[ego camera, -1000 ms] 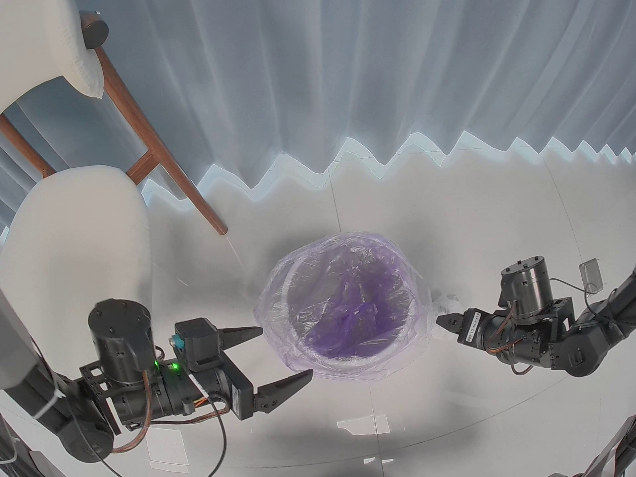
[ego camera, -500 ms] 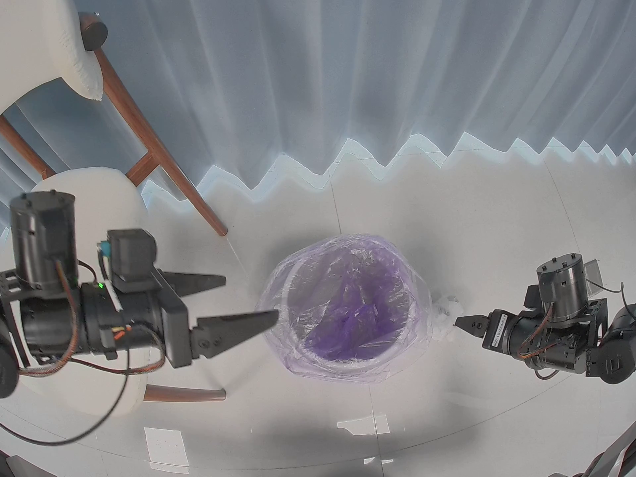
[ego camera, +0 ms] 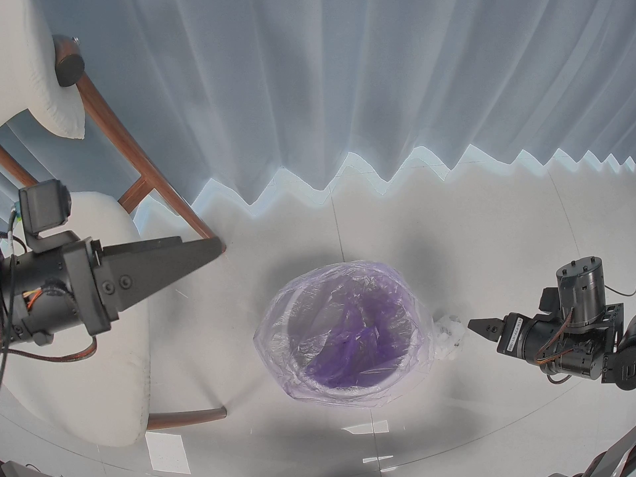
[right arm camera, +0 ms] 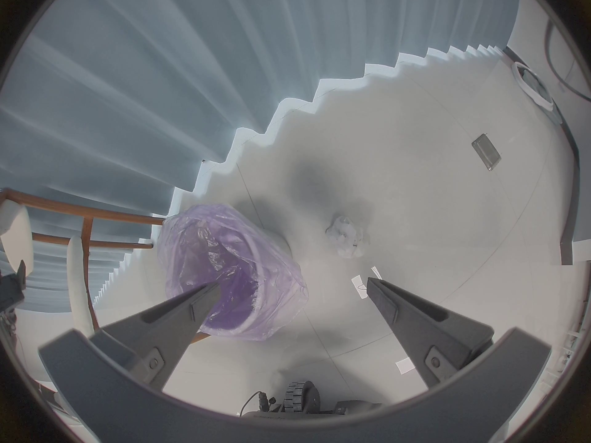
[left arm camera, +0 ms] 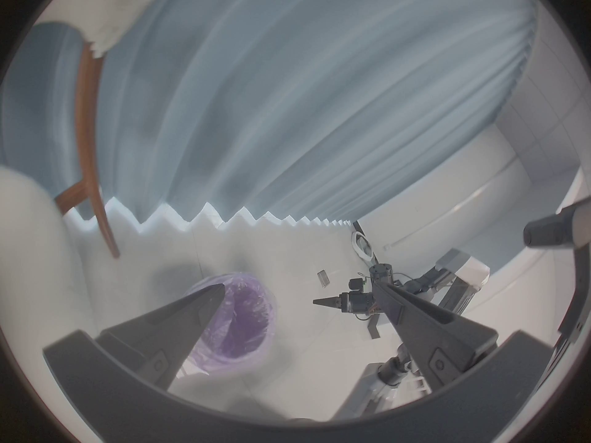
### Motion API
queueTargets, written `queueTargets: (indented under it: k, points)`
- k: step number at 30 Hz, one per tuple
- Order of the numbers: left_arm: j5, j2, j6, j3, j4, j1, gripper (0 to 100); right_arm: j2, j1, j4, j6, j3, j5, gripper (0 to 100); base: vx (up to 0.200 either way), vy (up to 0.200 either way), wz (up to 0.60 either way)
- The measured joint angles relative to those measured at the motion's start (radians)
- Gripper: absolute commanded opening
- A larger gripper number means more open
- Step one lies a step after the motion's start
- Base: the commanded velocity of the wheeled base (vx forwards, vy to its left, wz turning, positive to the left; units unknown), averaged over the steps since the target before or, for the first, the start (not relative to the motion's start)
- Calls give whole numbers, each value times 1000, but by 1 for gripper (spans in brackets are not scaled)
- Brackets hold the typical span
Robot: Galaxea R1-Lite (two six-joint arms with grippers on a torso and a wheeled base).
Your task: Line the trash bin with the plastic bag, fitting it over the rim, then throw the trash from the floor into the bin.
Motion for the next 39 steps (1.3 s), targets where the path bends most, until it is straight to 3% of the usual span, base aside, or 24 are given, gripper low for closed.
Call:
queueTargets:
  k: [3, 8, 21, 24, 29, 39]
  points:
    - [-6, -50, -54, 49, 1, 20, 100, -3, 0, 0, 1, 1, -2, 100, 0, -200, 0]
    - [-24, -105, -61, 96, 0, 44, 100, -7, 2, 1, 2, 2, -5, 100, 0, -200, 0]
    - [-24, -73, -41, 41, 0, 27, 100, -10, 4, 0, 2, 3, -10, 100, 0, -185, 0]
    - [-19, -33, 19, 33, 1, 22, 100, -11, 5, -1, 3, 3, -10, 100, 0, 0, 0]
    - [15, 84, 195, 21, -27, 46, 100, -15, 8, -3, 4, 2, -11, 100, 0, 0, 0]
    - [19, 419, 483, -9, -318, 130, 100, -24, 16, -10, 5, -3, -11, 100, 0, 0, 0]
